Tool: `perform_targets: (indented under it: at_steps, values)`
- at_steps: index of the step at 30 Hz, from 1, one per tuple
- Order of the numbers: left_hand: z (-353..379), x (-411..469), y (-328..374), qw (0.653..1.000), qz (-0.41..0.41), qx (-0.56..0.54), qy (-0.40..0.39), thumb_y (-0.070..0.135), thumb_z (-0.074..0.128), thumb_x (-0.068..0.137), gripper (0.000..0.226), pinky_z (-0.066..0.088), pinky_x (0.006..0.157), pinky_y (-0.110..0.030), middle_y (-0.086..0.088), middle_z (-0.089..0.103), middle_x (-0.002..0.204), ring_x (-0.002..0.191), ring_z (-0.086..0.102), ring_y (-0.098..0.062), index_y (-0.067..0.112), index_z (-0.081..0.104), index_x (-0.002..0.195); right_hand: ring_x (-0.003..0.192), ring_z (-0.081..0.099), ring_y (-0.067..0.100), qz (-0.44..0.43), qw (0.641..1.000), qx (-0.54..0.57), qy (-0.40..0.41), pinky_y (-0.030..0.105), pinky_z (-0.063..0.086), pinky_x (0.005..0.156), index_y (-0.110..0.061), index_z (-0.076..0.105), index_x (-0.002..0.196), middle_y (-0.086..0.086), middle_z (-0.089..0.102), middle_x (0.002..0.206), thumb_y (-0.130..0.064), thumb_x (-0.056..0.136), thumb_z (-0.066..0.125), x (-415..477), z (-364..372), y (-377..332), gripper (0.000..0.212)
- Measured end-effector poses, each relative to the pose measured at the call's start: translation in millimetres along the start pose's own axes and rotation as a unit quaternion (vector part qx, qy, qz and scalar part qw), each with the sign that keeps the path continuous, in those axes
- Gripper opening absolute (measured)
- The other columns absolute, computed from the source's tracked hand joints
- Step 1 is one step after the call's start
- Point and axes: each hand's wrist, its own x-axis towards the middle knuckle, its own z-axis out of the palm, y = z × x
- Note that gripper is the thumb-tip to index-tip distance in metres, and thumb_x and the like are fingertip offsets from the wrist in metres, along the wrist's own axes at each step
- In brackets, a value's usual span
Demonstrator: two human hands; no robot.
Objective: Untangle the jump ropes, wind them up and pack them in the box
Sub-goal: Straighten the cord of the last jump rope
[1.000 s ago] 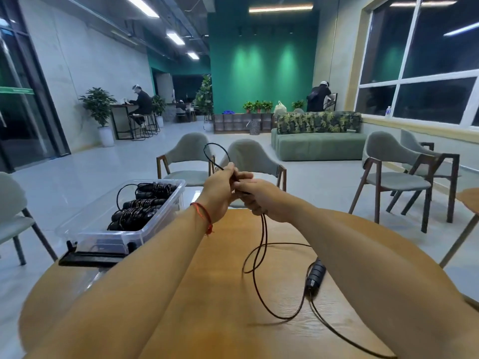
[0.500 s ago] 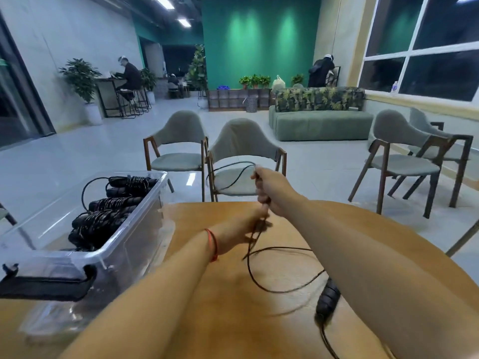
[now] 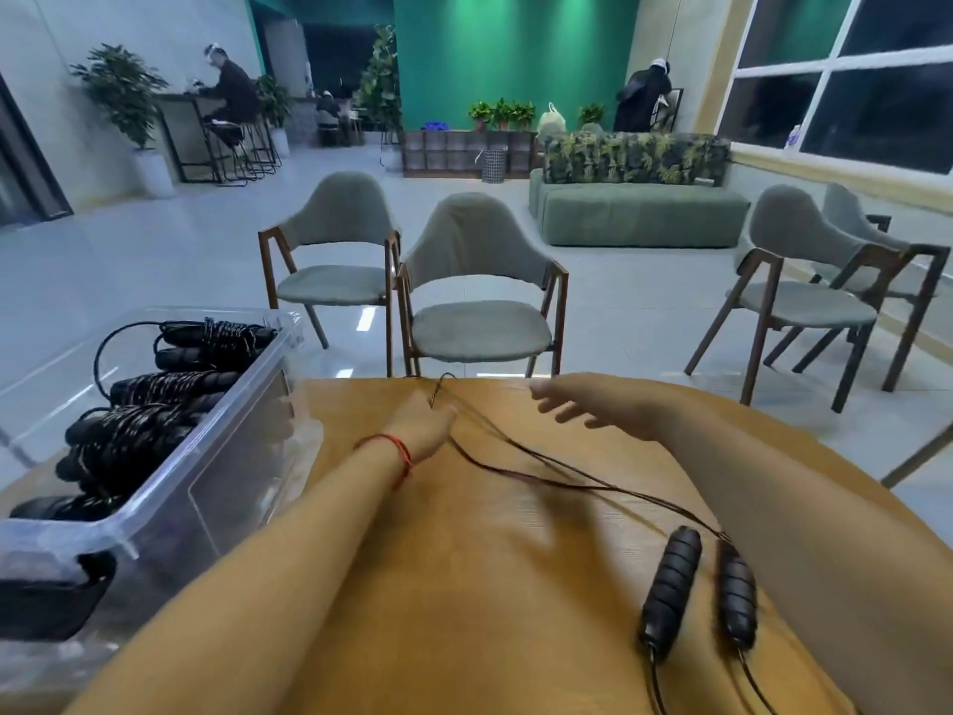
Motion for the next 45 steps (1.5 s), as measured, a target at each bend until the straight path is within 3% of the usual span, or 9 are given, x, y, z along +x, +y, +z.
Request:
perform_targets:
  at_steps: [4,8,15,21,26,30,36,39,45]
  values:
    - [54.3,-33.8,-8.3,0.993,0.099,0.068,-0.008,0.037,0.060,0.103,0.015,0.057,0.087,-0.034,0.004,0.064,0.111,0.095,0.062,-0.011,0.027,0.061,0.115,0.117,0.065,0.013,0.068,0.980,-0.177,-0.056,0.043,0.052,0.107,-0.033,0.069,0.128,-0.011,0.069,0.126,-0.059,0.093,0.073,-18.7,-11.4,18.7,0.043]
    - [96.2,-84.7,23.7,0.959,0.192,0.161,-0.133,0.056,0.057,0.101,0.033,0.058,0.092,-0.041,0.008,0.066,0.103,0.095,0.064,-0.015,0.028,0.066,0.117,0.111,0.065,0.015,0.163,0.927,-0.317,-0.114,0.043,0.059,0.101,-0.028,0.065,0.129,-0.007,0.067,0.118,-0.048,0.087,0.084,-36.2,-7.6,28.4,0.050]
    - [169.0,-138.6,71.0,0.952,0.212,0.164,-0.148,0.073,0.065,0.082,0.082,0.055,0.092,-0.042,0.001,0.061,0.133,0.113,0.065,-0.026,0.029,0.039,0.146,0.095,0.074,0.023,0.164,0.947,-0.275,-0.016,0.041,0.068,0.080,-0.024,0.063,0.119,0.007,0.070,0.114,-0.010,0.086,0.084,-43.5,-8.7,51.6,0.042]
    - [172.6,-142.8,77.3,0.928,0.318,0.149,-0.125,0.036,0.066,0.091,0.050,0.059,0.090,-0.042,-0.002,0.049,0.126,0.107,0.056,-0.023,0.025,0.043,0.134,0.080,0.076,0.021,0.210,0.925,-0.313,-0.044,0.038,0.067,0.083,-0.013,0.075,0.116,0.010,0.078,0.104,-0.016,0.094,0.073,-56.0,-14.9,64.6,0.023]
    - [157.6,-143.0,72.4,0.844,0.447,0.198,-0.219,0.015,0.050,0.094,0.038,0.048,0.102,-0.053,-0.008,0.056,0.131,0.118,0.050,-0.028,0.017,0.059,0.131,0.085,0.078,0.017,0.098,0.993,-0.019,0.070,0.027,0.064,0.075,-0.012,0.080,0.109,0.010,0.080,0.105,-0.009,0.089,0.083,-51.2,-20.5,61.7,0.021]
    - [142.7,-128.8,61.0,0.788,0.481,0.303,-0.238,0.009,0.069,0.089,0.065,0.044,0.109,-0.050,-0.006,0.047,0.152,0.134,0.042,-0.031,0.027,0.050,0.148,0.117,0.072,0.022,-0.071,0.934,0.322,0.134,0.032,0.062,0.093,-0.013,0.062,0.140,0.011,0.068,0.135,-0.003,0.100,0.069,-43.4,-24.4,54.8,0.042]
    - [142.4,-118.8,38.7,0.673,0.597,0.404,-0.166,0.032,0.081,0.079,0.092,0.040,0.115,-0.053,-0.003,0.030,0.167,0.147,0.035,-0.038,0.035,0.033,0.158,0.106,0.074,0.014,0.056,0.987,-0.005,0.153,0.033,0.061,0.086,-0.018,0.072,0.116,-0.003,0.074,0.117,0.005,0.102,0.055,-56.2,-37.0,88.6,0.032]
    - [153.6,-121.7,46.6,0.663,0.618,0.385,-0.174,0.031,0.076,0.082,0.084,0.026,0.124,-0.056,0.002,0.034,0.169,0.156,0.027,-0.030,0.032,0.039,0.157,0.101,0.074,0.016,0.104,0.980,-0.039,0.167,0.033,0.060,0.079,-0.017,0.073,0.107,0.001,0.074,0.113,0.005,0.099,0.049,-63.0,-33.2,105.4,0.034]
    - [174.3,-124.4,65.8,0.651,0.651,0.342,-0.189,0.036,0.074,0.087,0.068,0.045,0.106,-0.048,-0.010,0.050,0.148,0.131,0.047,-0.034,0.030,0.052,0.151,0.093,0.075,0.021,0.124,0.980,-0.024,0.151,0.042,0.063,0.086,-0.013,0.072,0.104,0.005,0.079,0.103,0.000,0.097,0.046,-59.6,-20.5,110.2,0.030]
